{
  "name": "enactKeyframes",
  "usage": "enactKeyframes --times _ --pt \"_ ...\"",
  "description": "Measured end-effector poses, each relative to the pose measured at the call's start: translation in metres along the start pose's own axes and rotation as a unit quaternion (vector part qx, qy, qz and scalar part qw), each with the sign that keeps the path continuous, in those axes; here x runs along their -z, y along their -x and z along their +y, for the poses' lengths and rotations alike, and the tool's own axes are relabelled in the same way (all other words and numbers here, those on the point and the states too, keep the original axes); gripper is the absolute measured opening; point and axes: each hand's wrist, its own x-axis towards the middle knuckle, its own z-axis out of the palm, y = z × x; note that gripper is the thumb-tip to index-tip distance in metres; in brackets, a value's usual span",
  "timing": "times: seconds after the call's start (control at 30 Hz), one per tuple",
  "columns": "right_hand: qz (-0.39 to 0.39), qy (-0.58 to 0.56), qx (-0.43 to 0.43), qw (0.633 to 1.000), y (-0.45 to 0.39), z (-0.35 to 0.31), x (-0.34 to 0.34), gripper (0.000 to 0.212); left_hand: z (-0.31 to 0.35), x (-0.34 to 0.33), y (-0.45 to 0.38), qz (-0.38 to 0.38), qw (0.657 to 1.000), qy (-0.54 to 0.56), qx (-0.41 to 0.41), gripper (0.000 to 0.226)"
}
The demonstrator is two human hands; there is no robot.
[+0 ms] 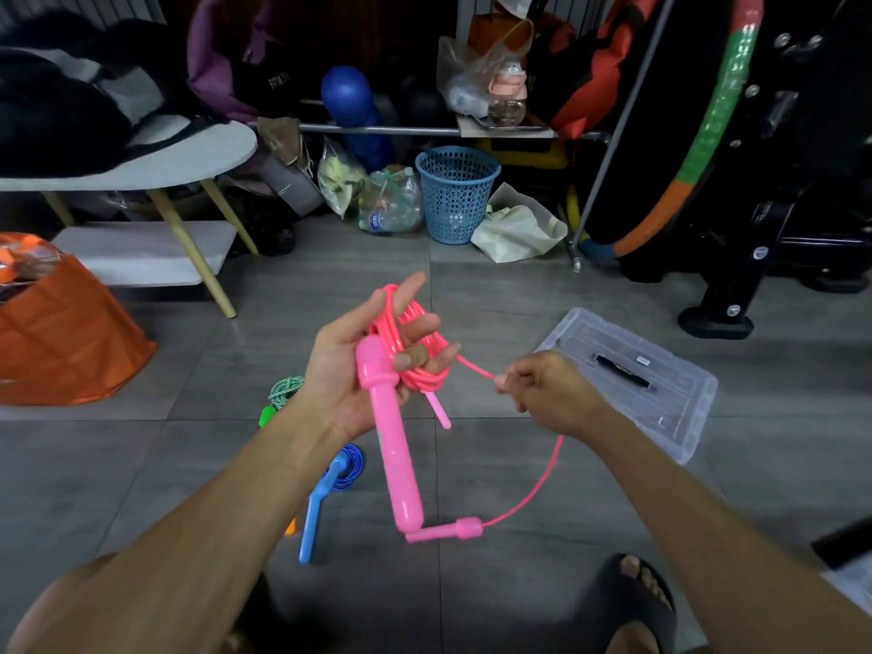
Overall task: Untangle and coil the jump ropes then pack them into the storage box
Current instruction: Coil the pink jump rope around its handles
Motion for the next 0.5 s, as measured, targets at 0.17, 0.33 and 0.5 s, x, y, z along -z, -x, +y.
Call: enactKeyframes --times 0.17,0.33,0.5 --pt "-0.147 -0.063 0.081 0.984 0.031 -0.046 -0.028 0.024 -0.006 -0.007 -0.008 0.074 0.993 -0.096 -0.014 0.079" --pt "-0.152 -0.109 0.123 0.975 0.049 -0.061 -0.004 0.012 -0.008 0.001 -0.013 0.134 0.952 -0.274 0.013 0.073" --pt "-0.019 -0.044 0.096 0.994 0.051 -0.043 0.034 0.023 -0.015 0.004 -0.014 0.131 0.917 -0.372 0.055 0.064"
